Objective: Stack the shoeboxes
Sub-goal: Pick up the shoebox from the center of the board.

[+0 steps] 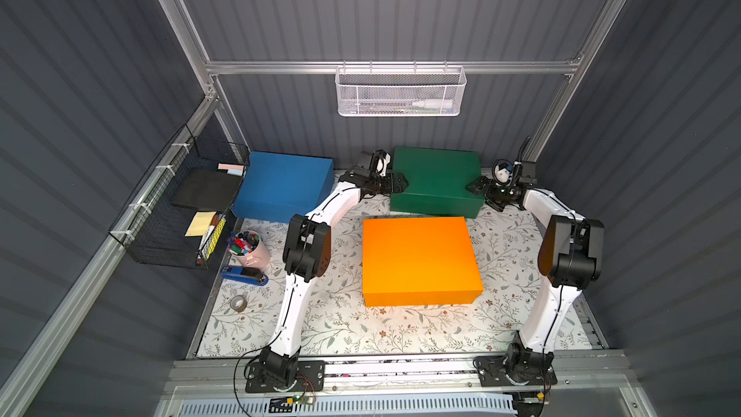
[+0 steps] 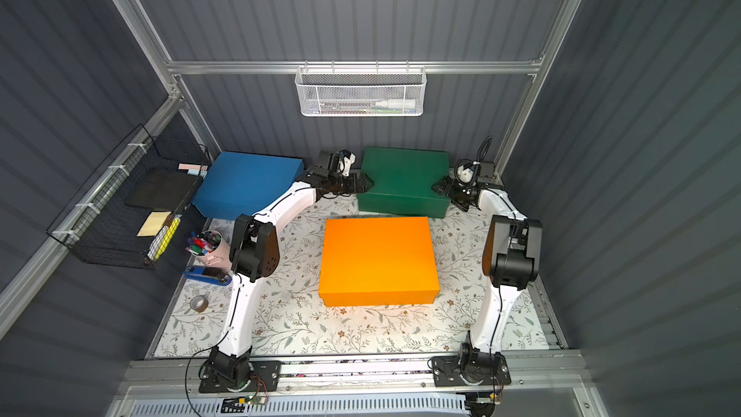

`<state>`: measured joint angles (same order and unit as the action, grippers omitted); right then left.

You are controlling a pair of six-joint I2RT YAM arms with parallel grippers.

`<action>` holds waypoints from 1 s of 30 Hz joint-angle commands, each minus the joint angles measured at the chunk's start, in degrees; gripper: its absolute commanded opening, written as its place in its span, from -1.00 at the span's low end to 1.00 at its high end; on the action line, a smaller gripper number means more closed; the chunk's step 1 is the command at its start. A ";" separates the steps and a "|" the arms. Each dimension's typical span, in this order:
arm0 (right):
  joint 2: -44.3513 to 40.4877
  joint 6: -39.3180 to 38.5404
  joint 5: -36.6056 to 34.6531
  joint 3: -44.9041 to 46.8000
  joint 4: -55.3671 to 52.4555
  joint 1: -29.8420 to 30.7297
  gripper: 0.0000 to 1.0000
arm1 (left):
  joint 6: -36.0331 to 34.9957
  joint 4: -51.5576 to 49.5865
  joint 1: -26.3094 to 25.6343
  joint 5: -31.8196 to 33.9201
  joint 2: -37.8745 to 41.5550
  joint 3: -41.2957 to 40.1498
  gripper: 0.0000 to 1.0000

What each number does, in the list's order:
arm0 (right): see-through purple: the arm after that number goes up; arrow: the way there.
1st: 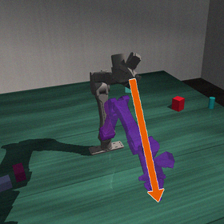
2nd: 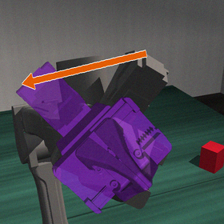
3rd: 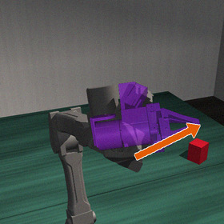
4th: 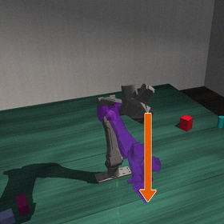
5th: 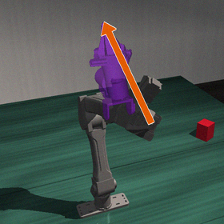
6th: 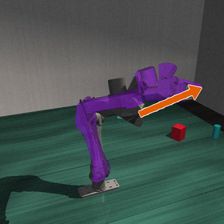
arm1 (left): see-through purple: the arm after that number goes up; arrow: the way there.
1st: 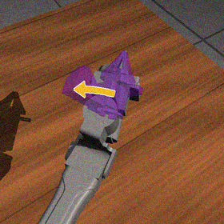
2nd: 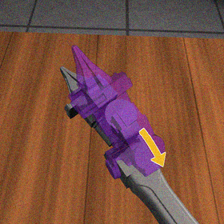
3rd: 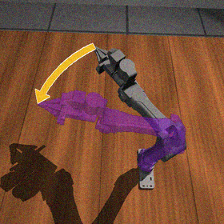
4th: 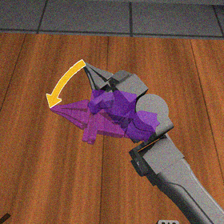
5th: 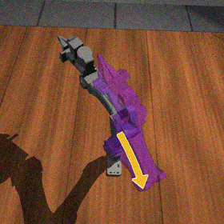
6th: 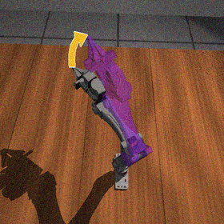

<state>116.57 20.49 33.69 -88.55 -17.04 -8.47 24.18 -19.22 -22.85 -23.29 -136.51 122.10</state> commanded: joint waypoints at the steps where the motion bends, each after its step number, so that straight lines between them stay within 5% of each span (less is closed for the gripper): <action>1: 1.54 -0.81 3.38 -1.50 0.78 0.67 0.98 | 2.11 1.05 -0.35 -3.99 -2.91 2.90 0.99; 16: 5.03 2.37 8.38 -6.53 1.39 2.52 0.98 | 5.32 6.75 -1.46 -11.44 -6.93 8.24 0.99; 30: -2.60 9.72 10.05 -10.63 -0.44 4.82 0.96 | 2.38 7.55 -3.60 -11.11 2.77 4.35 0.99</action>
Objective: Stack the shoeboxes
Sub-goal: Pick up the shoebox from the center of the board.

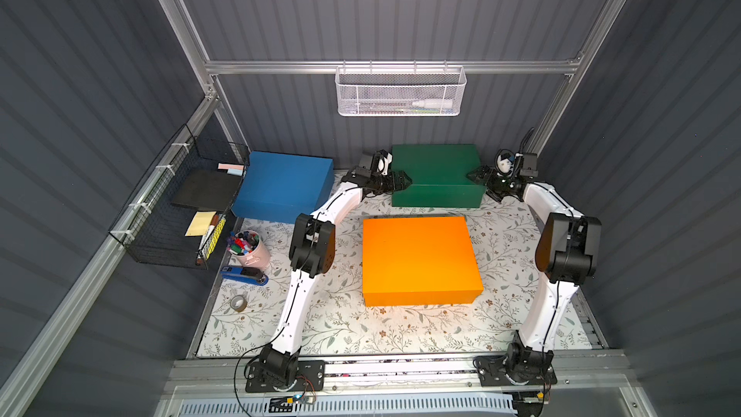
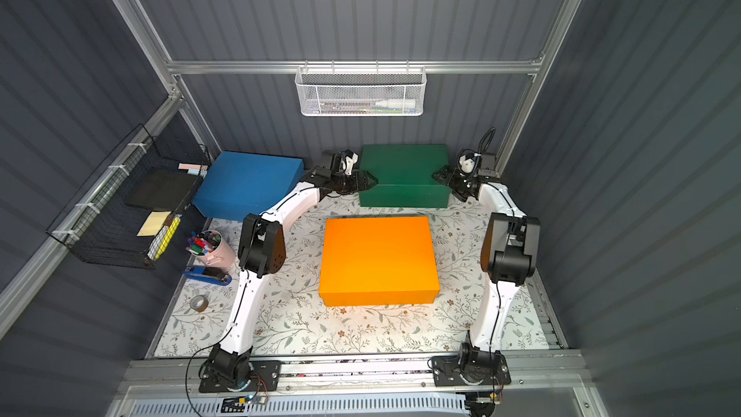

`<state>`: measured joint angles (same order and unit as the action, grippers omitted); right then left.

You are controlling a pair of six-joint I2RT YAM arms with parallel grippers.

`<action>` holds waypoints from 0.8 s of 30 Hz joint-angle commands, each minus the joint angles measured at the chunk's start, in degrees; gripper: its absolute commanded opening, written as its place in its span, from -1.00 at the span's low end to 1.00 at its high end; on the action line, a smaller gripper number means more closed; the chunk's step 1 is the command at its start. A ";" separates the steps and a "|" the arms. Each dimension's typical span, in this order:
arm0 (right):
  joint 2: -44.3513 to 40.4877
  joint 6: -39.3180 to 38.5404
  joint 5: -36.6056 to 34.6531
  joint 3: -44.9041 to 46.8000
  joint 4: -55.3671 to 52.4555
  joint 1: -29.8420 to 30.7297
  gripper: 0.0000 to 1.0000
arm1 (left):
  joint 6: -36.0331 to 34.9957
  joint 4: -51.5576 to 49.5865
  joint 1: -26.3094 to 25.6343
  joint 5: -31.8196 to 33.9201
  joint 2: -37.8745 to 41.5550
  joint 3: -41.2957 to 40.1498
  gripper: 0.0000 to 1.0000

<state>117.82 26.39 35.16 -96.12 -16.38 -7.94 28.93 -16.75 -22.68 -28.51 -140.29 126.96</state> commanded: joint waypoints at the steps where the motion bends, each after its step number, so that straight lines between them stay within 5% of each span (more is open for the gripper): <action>1: -4.43 4.32 8.66 -3.19 -1.61 4.47 0.94 | -2.53 5.01 -3.82 -5.79 7.44 -1.12 0.99; 16: -14.88 6.62 11.69 0.12 -11.19 7.53 0.92 | -2.05 2.82 -4.69 -6.97 18.66 -10.22 0.99; 24: -24.81 6.02 9.77 8.63 -13.61 11.60 0.93 | -3.06 3.68 -5.33 -7.30 31.30 -23.67 0.99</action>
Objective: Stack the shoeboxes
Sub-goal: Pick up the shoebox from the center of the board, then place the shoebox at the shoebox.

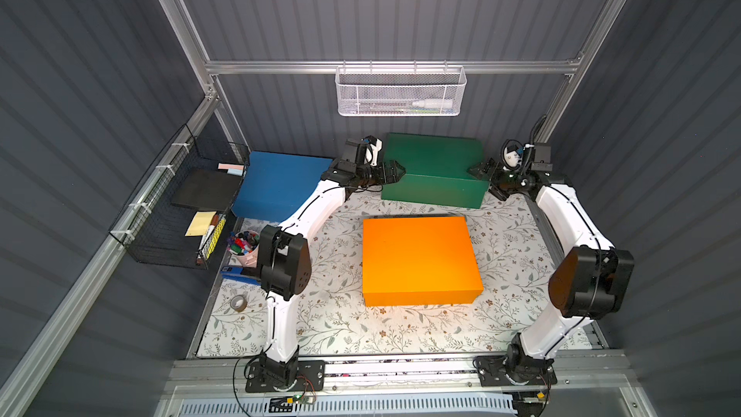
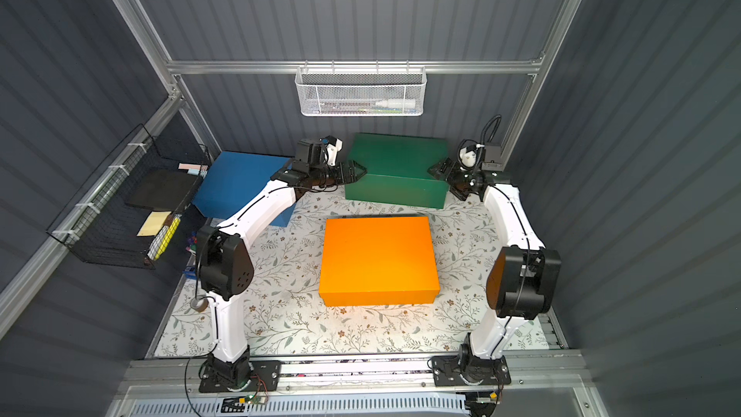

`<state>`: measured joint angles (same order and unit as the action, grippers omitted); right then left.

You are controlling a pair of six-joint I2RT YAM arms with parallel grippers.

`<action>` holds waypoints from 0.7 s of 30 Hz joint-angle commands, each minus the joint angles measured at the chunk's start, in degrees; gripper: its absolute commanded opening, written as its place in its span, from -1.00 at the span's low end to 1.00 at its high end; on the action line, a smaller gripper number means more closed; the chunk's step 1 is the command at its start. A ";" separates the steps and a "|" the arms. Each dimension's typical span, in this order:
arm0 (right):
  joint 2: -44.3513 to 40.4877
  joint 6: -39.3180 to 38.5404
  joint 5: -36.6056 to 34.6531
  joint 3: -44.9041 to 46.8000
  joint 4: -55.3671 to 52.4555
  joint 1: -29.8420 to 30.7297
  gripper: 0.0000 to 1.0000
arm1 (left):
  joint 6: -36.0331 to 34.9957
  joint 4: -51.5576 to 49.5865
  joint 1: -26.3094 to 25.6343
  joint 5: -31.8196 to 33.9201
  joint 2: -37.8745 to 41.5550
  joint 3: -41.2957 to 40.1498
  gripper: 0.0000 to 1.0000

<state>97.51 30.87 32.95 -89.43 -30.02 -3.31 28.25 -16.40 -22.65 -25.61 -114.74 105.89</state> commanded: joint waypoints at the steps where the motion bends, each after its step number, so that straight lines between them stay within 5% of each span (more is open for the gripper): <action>1: -6.13 1.60 11.39 3.45 0.33 7.76 0.93 | -2.60 3.27 -5.45 -9.90 7.65 -4.31 0.99; 21: -38.22 1.96 -1.82 23.39 -9.17 19.71 0.93 | 2.46 -4.83 -12.96 -1.65 42.00 -33.77 0.99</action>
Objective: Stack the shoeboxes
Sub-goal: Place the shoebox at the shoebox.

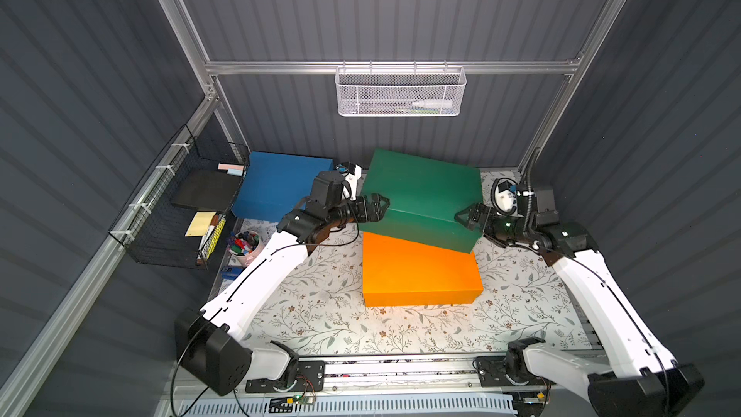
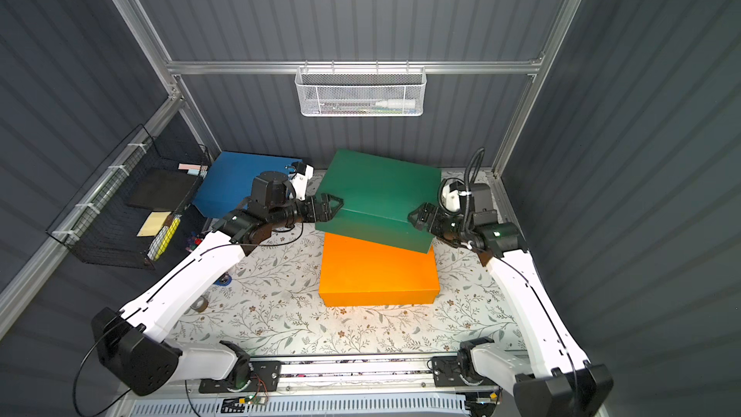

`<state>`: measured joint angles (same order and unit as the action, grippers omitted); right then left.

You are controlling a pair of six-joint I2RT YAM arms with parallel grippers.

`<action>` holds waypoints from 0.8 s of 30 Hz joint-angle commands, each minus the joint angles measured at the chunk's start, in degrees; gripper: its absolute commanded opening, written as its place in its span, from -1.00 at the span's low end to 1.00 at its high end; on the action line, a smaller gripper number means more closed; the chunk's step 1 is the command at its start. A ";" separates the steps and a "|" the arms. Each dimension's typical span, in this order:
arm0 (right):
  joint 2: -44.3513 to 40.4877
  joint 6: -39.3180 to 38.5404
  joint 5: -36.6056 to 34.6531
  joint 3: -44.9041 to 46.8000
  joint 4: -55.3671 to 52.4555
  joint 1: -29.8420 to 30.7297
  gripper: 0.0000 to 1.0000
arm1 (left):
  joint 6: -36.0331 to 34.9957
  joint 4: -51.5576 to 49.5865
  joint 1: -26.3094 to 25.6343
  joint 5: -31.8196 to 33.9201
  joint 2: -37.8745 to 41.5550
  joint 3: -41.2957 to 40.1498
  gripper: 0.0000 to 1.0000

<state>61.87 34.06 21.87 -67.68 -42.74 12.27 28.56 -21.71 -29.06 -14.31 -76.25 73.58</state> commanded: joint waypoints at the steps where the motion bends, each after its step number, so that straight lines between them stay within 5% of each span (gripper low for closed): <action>1: -3.75 -1.42 8.63 2.72 3.17 4.16 0.93 | 2.46 -0.22 -6.77 -12.33 4.74 -2.21 0.99; 13: -13.33 -5.13 -3.10 12.35 2.18 4.08 0.98 | 6.20 -6.96 -6.94 -5.28 16.06 -12.92 0.99; 18: -13.83 -10.13 -12.04 8.57 -5.04 3.82 0.98 | 5.83 -13.03 -6.91 1.89 17.14 -10.85 0.99; 24: -13.21 -14.66 -13.67 6.47 -9.10 2.96 0.98 | 4.50 -15.36 -6.97 5.32 18.00 -6.91 0.99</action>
<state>48.69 23.11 10.96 -59.42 -47.97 15.59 34.26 -35.11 -35.81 -12.19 -59.96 63.51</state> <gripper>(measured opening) 0.990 0.996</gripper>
